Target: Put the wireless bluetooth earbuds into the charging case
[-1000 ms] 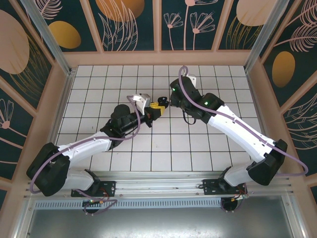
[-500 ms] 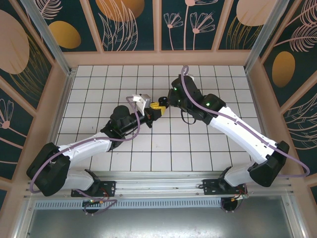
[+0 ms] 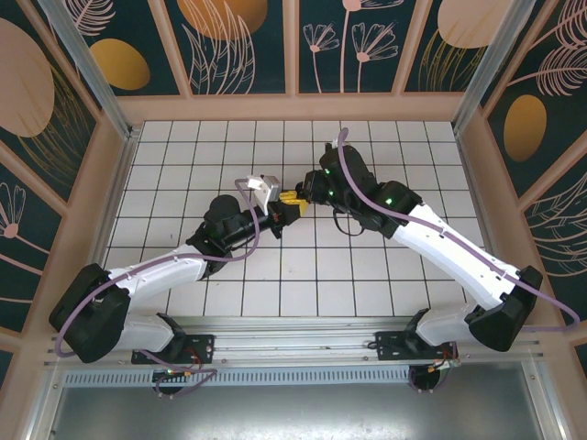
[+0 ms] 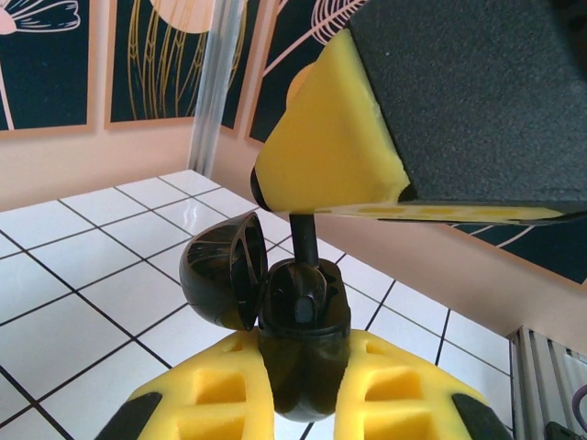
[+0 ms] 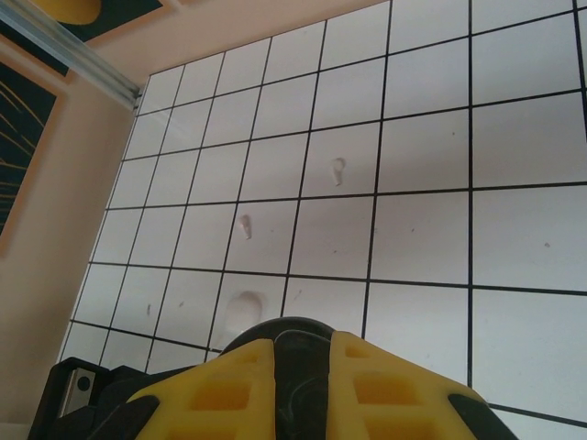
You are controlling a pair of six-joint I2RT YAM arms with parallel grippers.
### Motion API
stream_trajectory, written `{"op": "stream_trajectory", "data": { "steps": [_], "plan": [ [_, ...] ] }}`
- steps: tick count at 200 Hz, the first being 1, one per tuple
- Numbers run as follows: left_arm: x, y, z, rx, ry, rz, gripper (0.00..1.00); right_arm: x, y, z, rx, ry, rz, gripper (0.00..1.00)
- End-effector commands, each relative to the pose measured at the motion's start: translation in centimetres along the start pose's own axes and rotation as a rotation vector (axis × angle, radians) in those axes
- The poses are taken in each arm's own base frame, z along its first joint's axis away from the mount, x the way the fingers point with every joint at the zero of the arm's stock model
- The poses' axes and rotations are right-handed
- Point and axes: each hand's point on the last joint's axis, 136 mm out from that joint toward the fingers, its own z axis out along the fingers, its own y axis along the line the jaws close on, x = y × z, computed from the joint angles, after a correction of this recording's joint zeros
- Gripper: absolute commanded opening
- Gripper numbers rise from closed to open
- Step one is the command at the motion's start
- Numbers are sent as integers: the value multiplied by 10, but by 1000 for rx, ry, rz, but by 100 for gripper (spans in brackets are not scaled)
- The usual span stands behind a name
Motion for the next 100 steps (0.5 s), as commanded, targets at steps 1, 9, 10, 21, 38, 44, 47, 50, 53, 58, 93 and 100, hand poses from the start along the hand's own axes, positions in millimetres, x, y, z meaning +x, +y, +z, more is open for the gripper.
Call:
{"op": "stream_trajectory", "data": {
  "steps": [1, 9, 10, 21, 38, 44, 47, 50, 53, 58, 93, 100],
  "plan": [
    [-13, -8, -3, 20, -42, 20, 0, 4, 4, -2, -24, 2, -19, 15],
    [-14, -7, -4, 17, -44, 19, 0, 5, 3, -2, -23, 5, -17, 15],
    [-14, -8, -4, 18, -46, 20, 0, 5, 4, -2, -24, 5, -18, 15],
    [-15, -8, -5, 18, -49, 16, 0, 8, 3, -3, -27, 7, -16, 16],
    [-17, -9, -5, 21, -56, 10, 0, 11, 2, -3, -36, 10, -12, 15],
    [-18, -9, -4, 23, -59, 9, 0, 12, 1, -3, -36, 13, -12, 16],
    [-18, -10, -5, 25, -61, 8, 0, 13, 1, -3, -37, 14, -14, 16],
    [-19, -10, -4, 25, -62, 7, 0, 13, 1, -3, -37, 15, -16, 16],
    [-19, -9, -4, 25, -64, 6, 0, 14, 0, -4, -37, 17, -17, 16],
    [-19, -10, -4, 27, -65, 5, 0, 14, 0, -4, -36, 18, -20, 15],
    [-20, -10, -3, 34, -72, -2, 0, 15, -2, -10, -37, 20, -36, 16],
    [-21, -10, -3, 34, -74, -1, 0, 15, -2, -11, -38, 19, -39, 15]
  ]
}}
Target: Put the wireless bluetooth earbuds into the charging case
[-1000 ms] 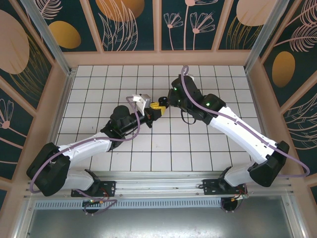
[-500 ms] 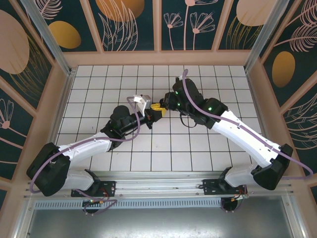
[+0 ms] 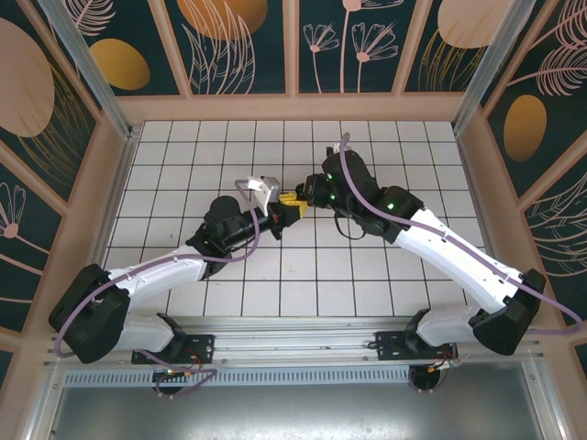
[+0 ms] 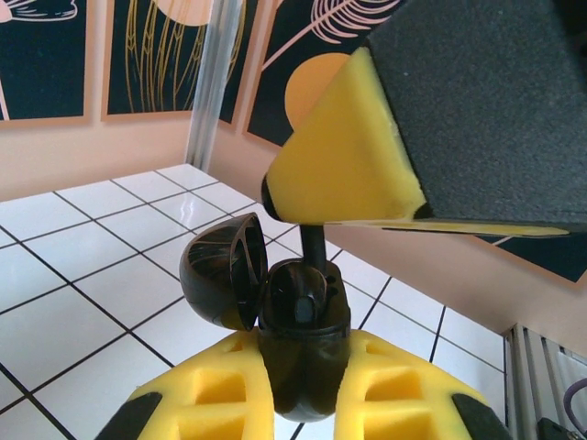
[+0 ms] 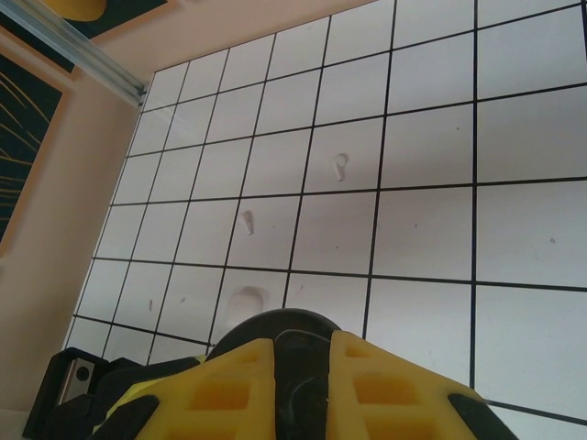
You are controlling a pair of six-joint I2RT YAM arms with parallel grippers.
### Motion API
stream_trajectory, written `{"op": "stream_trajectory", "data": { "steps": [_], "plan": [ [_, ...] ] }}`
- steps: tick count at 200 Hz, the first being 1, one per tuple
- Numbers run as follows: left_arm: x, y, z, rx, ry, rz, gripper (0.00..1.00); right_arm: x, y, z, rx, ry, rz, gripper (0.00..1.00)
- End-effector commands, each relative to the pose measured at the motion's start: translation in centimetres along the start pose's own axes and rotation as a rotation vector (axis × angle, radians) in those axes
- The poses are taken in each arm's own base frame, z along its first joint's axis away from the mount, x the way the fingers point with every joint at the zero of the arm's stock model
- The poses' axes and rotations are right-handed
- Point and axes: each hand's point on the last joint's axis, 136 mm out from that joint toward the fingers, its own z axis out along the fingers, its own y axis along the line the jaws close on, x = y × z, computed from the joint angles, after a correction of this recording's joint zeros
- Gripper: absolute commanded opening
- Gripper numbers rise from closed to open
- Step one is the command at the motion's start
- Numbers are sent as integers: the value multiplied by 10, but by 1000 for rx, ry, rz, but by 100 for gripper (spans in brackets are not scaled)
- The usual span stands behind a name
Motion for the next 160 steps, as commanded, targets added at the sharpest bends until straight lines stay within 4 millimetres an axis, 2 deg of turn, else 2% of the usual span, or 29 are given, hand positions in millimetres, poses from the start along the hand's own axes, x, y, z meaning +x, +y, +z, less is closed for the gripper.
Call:
{"op": "stream_trajectory", "data": {
  "steps": [1, 93, 120, 160],
  "plan": [
    [-23, -10, -2, 35, -78, 17, 0, 7, 1, -9, -21, 21, -37, 15],
    [-26, -11, 3, 39, -75, 18, 0, 21, 5, -4, -44, 83, -87, 16],
    [-25, -10, 3, 37, -72, 20, 0, 26, 4, -3, -43, 106, -98, 22],
    [-25, -10, 4, 40, -69, 22, 0, 22, 9, -7, -61, 97, -100, 34]
  ]
}}
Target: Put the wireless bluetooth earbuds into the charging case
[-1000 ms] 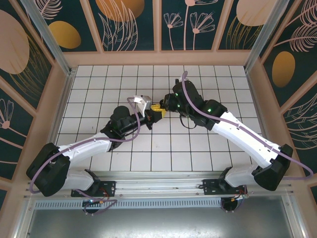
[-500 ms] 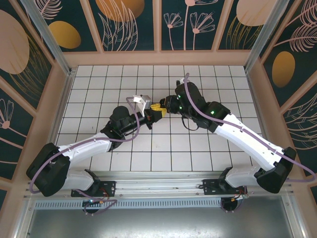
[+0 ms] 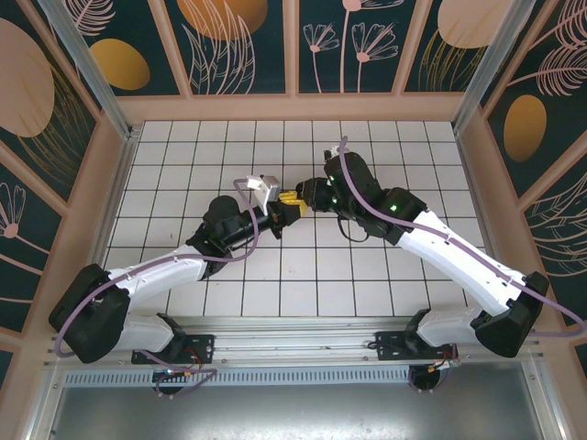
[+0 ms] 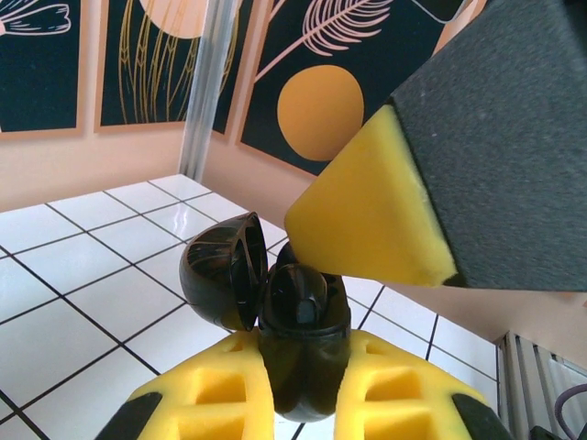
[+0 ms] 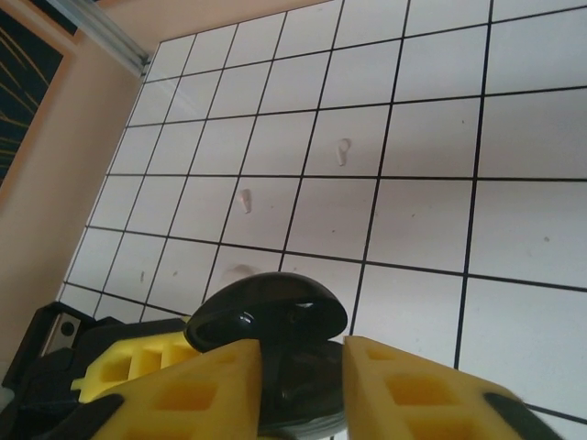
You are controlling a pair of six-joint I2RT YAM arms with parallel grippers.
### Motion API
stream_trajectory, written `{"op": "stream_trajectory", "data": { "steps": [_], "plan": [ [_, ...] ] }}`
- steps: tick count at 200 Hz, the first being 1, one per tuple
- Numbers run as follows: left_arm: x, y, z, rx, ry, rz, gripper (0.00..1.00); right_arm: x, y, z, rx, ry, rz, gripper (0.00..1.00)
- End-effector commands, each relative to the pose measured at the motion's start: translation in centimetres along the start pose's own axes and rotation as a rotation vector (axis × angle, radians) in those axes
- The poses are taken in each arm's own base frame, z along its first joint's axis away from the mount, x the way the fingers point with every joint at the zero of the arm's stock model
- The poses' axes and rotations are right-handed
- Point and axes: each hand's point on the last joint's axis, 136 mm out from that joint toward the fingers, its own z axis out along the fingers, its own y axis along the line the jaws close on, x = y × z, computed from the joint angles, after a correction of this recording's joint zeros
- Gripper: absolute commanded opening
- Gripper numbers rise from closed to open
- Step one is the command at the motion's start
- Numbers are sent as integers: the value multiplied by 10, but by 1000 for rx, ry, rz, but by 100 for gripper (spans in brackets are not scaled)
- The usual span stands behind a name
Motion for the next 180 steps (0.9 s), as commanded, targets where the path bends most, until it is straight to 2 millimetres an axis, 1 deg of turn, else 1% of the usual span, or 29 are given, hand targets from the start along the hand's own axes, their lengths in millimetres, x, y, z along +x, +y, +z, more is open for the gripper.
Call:
{"op": "stream_trajectory", "data": {
  "steps": [1, 41, 64, 81, 95, 110, 125, 151, 180],
  "plan": [
    [-20, -7, 4, 24, -52, 20, 0, 12, 9, -3, -43, 55, -27, 34],
    [-18, -8, 3, 28, -45, 20, 0, 4, 13, -6, -53, 41, -28, 41],
    [-16, -11, 2, 45, -31, 28, 0, -9, 12, -19, -58, -4, -16, 42],
    [-13, -18, 1, 84, -8, 37, 0, -23, 7, -32, -76, -42, 8, 42],
    [-11, -28, 1, 138, 14, 44, 0, -34, -3, -39, -109, -59, 44, 43],
    [-9, -40, 0, 207, 38, 48, 0, -37, -9, -42, -185, -27, 89, 43],
    [-8, -49, -1, 262, 53, 44, 0, -34, -12, -40, -248, 22, 108, 43],
    [-7, -58, -4, 315, 59, 43, 0, -18, -8, -26, -319, 120, 130, 43],
    [-9, -60, -5, 320, 55, 43, 0, -2, 6, -18, -433, 199, 159, 42]
  ]
}}
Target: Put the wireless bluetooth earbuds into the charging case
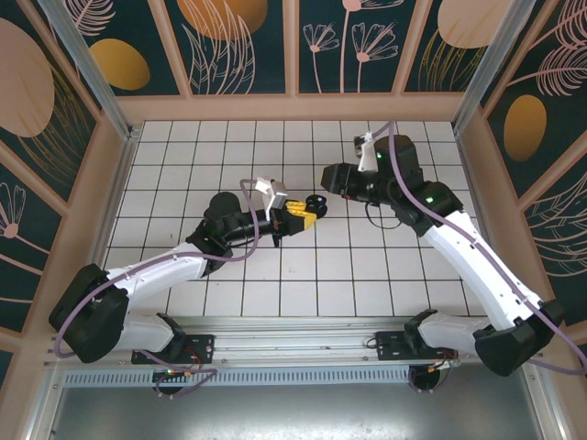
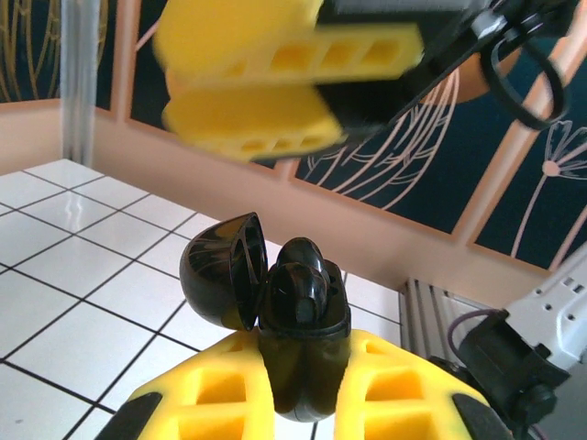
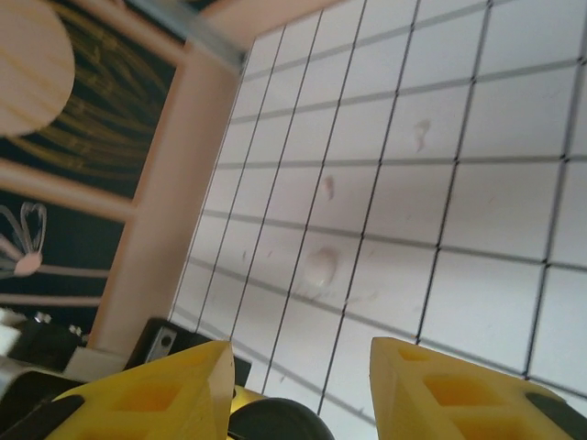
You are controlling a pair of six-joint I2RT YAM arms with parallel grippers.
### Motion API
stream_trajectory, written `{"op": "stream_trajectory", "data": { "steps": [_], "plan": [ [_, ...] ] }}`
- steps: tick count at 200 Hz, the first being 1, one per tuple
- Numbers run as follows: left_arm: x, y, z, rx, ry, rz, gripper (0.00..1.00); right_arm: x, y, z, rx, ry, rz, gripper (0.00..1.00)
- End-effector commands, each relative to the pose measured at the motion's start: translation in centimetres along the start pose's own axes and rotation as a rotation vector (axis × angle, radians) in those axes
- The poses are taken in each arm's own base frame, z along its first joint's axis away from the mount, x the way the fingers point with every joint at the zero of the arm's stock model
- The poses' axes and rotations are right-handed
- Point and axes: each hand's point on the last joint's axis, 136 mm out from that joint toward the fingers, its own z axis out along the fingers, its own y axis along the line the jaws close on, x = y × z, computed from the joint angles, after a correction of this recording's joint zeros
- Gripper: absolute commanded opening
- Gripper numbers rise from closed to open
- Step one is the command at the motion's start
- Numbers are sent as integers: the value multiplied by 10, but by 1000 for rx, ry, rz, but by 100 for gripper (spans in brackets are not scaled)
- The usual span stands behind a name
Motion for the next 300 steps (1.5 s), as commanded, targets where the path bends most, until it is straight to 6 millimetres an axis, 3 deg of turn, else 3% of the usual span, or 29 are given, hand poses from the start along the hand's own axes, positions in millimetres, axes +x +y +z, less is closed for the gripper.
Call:
{"op": "stream_trajectory", "data": {
  "steps": [1, 50, 86, 127, 160, 172, 201, 224, 248, 273, 294, 300],
  "plan": [
    [-17, -16, 0, 68, -30, 45, 0, 20, 16, 13, -154, 112, 17, 42],
    [-20, -17, 0, 65, -27, 49, 0, 32, 14, 19, -176, 167, 34, 42],
    [-17, -5, 0, 3, -32, 27, 0, 31, 27, 11, -232, 167, 19, 42],
    [-7, 13, -4, -66, -42, -39, 0, 23, 55, -23, -320, 106, -82, 42],
    [-1, 25, -9, -104, -55, -111, 0, 14, 59, -54, -292, -20, -171, 44],
    [1, 30, -10, -124, -53, -131, 0, 11, 51, -59, -243, -61, -174, 44],
    [3, 56, -16, -216, -55, -195, 0, -5, -7, -56, 1, -133, -64, 46],
    [4, 88, -21, -286, -34, -266, 0, 1, -48, -44, 109, -107, 26, 47],
    [3, 122, -23, -348, -12, -325, 0, 10, -69, -32, 136, -82, 68, 47],
    [-5, 166, -28, -397, -39, -437, 0, 18, -86, -22, 156, -64, 95, 47],
    [-9, 218, -40, -474, -47, -548, 0, 24, -99, -14, 173, -45, 117, 48],
    [-2, 235, -44, -497, -33, -582, 0, 26, -103, -11, 177, -40, 122, 48]
  ]
}}
